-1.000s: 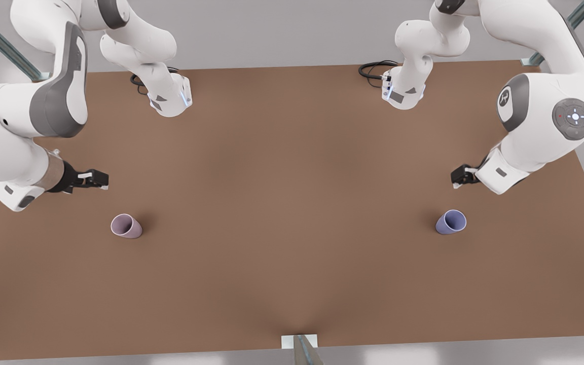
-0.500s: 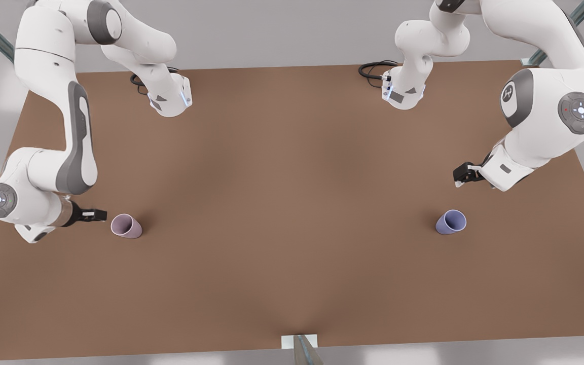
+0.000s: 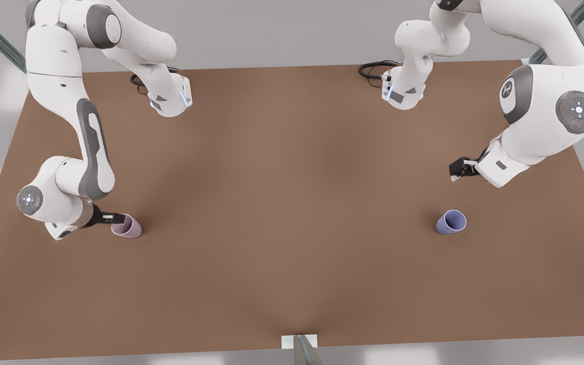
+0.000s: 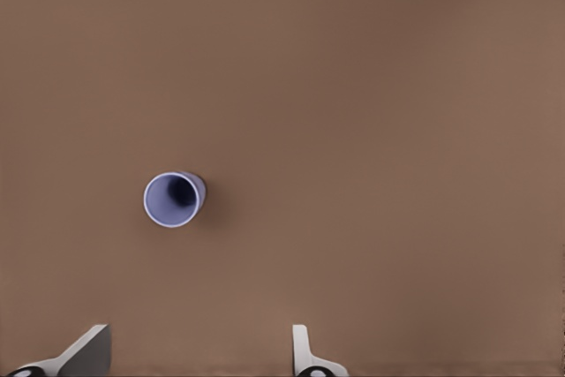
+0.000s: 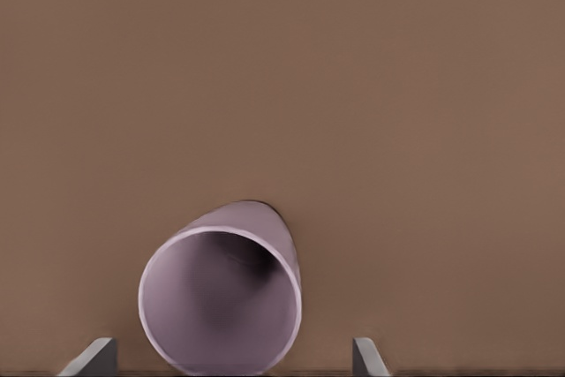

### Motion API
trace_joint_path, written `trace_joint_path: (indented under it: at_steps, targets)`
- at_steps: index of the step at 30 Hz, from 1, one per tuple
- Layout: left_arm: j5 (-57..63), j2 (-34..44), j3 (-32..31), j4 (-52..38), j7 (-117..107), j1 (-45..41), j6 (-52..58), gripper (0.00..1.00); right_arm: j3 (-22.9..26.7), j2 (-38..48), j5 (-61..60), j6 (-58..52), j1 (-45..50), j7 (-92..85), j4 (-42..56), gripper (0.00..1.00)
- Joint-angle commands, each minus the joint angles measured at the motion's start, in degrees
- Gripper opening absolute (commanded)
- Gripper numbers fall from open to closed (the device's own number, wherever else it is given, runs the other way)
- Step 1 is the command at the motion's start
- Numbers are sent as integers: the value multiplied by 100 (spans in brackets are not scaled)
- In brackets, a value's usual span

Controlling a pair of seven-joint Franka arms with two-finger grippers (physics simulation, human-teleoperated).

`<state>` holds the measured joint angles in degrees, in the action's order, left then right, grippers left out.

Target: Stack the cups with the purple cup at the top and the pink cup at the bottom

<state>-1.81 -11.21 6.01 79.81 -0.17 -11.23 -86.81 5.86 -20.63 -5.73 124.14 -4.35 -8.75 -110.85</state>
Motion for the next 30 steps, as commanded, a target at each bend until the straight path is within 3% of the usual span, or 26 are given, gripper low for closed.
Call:
trace_joint_path:
  at_steps: [1,17,19,21,23,25,27,30]
  targets:
    - [-39,-13,14,-1,-9,6,111,100,3,60,-51,664,-39,-180,-200,100]
    - [-21,-48,32,-1,-44,6,164,100,64,-494,-59,1015,-127,-549,-262,100]
    - [-21,-48,5,-1,-44,6,164,100,64,-503,-59,1015,-119,-540,-262,85]
    - [-21,-48,5,8,-18,6,182,100,64,-512,-68,1015,-110,-514,-253,54]
    - [-12,-57,5,8,-18,6,182,100,64,-512,-147,1006,-101,-514,-262,44]
    - [-12,-57,5,8,-18,6,191,100,64,-512,-147,989,-92,-514,-262,28]
    - [-12,-57,-3,8,-27,6,199,100,64,-503,-147,989,-92,-514,-262,21]
    - [-12,-57,-3,8,-27,6,199,100,64,-477,-147,971,-83,-505,-262,21]
